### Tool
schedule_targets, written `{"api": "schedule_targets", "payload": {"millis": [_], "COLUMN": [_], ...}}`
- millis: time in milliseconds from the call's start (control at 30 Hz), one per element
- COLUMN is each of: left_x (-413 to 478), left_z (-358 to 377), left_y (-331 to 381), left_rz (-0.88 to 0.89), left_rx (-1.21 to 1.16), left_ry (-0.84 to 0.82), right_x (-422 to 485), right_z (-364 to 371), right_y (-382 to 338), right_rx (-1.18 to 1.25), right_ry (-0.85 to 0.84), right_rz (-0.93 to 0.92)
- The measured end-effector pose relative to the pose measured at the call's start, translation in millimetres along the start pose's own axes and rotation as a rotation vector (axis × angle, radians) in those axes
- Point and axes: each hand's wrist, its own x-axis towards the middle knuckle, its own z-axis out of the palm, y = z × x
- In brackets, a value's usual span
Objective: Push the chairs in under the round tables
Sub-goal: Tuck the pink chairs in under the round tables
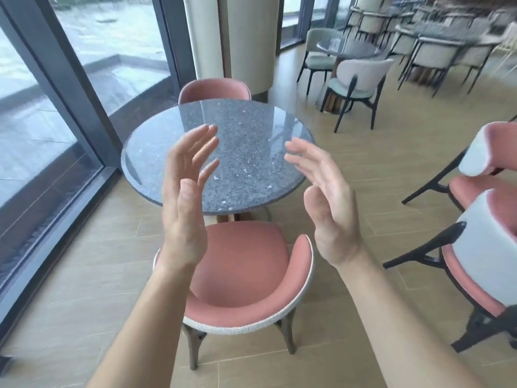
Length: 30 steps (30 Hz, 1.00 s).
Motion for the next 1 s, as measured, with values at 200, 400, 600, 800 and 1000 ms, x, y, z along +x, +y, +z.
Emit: {"api": "schedule_targets", "payload": {"millis": [200, 400, 600, 800, 1000], "left_x": [43, 91, 145, 209, 315], "left_z": [79, 192, 263, 290, 327], "left_y": [7, -13, -22, -82, -166], "left_rz": [0.094, 0.152, 0.157, 0.164, 0.185], "left_rx": [0.036, 0.055, 0.096, 0.144, 0.123], "left_ry": [-0.101, -0.085, -0.056, 0.019, 0.093], "right_x": [50, 99, 169, 254, 369], "right_z": [-92, -208, -275, -298, -334], "right_y": [15, 44, 67, 138, 212], "right_rx": [0.077, 0.132, 0.217, 0.252, 0.186], "right_ry": [-0.008, -0.021, -0.078, -0.100, -0.149], "right_rz": [-0.124, -0.138, -0.164, -0.177, -0.195]}}
